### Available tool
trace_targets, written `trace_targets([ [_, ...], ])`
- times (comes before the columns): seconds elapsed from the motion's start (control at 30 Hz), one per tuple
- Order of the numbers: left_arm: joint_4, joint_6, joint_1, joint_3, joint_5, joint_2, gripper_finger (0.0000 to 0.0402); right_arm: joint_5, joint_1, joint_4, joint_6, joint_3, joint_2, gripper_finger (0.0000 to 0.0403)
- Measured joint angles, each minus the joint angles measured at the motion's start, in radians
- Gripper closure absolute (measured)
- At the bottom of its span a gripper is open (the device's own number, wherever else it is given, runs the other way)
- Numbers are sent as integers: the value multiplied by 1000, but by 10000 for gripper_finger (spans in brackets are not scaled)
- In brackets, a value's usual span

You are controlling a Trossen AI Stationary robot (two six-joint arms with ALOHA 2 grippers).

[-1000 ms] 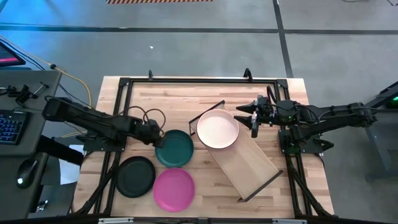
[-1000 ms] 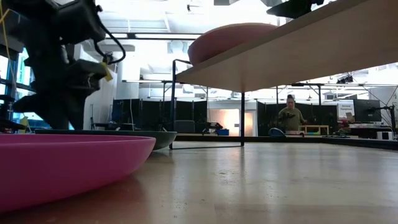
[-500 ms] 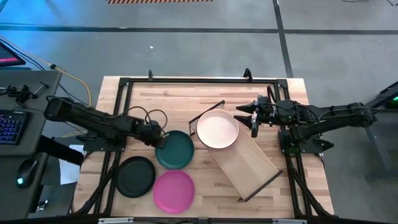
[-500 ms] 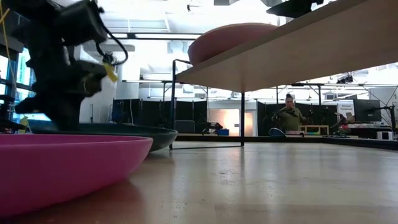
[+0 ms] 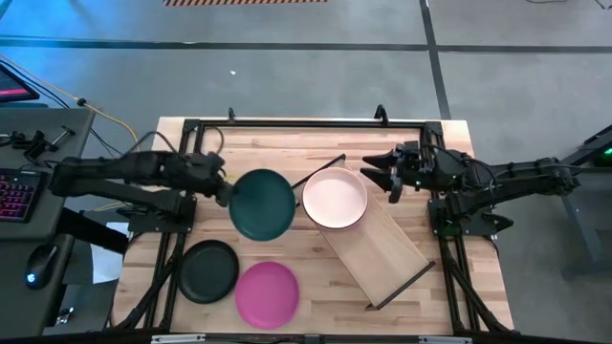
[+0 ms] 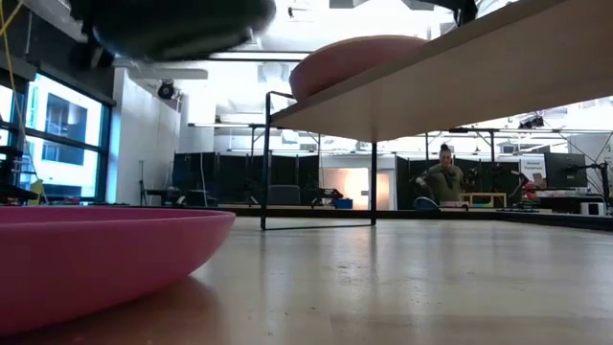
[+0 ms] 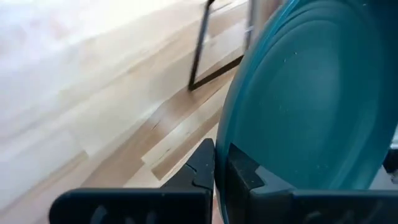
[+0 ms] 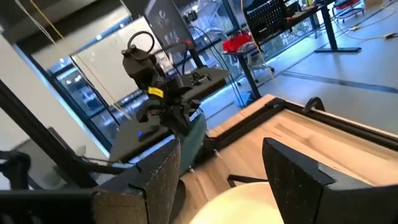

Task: Place and stack plates onto a shelf
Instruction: Put the green plate on the shelf

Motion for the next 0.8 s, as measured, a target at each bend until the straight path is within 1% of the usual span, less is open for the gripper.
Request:
trace_targets([
  [0.13, -35, 61, -7, 114, 17, 12, 400, -1, 1, 26, 39, 0, 0, 192],
  [0.2, -34, 73, -17, 153, 27, 33, 400, -32, 1, 27, 66, 3, 0, 192],
  [0.3, 2, 72, -53, 185, 29, 94, 401, -162, 7, -30, 76, 29, 0, 192],
  [0.4, 43, 45, -108, 194, 30, 181, 401, -303, 30, -158, 77, 72, 0, 192],
  [0.47, 111, 17, -148, 199, 30, 249, 401, -378, 51, -232, 79, 105, -1, 192],
  [0.53, 186, -16, -186, 214, 18, 324, 401, -428, 75, -314, 88, 141, -3, 192],
  [0.67, 311, -93, -242, 283, -24, 478, 401, -447, 140, -502, 98, 212, -3, 192],
  [0.8, 333, -144, -279, 401, -43, 620, 401, -448, 212, -639, 55, 260, -11, 192],
])
